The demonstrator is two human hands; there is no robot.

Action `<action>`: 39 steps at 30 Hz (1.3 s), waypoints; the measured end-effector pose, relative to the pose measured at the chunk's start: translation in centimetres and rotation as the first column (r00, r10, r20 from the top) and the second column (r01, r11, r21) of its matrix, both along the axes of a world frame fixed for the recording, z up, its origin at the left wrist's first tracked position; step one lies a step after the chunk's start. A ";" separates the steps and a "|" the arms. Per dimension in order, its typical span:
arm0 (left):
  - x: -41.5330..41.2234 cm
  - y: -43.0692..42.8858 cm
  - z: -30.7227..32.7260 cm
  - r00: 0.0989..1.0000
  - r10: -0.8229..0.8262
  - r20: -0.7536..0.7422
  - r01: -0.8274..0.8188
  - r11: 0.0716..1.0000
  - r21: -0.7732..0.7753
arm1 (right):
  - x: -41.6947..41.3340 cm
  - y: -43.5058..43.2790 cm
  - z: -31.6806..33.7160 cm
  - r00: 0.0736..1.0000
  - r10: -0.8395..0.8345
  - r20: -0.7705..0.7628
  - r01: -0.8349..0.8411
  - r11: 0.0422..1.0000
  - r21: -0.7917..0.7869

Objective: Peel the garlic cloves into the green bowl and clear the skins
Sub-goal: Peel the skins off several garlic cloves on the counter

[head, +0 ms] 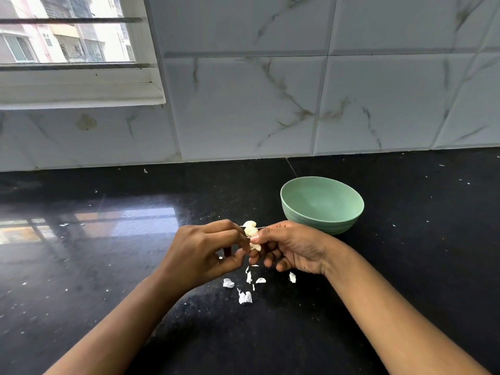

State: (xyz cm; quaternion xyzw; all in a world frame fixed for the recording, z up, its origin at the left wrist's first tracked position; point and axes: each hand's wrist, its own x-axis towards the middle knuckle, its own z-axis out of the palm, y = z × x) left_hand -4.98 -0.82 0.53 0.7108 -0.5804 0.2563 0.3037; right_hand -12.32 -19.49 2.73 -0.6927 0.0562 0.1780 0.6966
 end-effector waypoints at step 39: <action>1.1 0.7 0.3 0.984 0.058 -0.168 -0.004 0.952 0.306 | -0.2 -0.2 0.3 0.985 -0.115 0.128 0.121 0.992 -0.040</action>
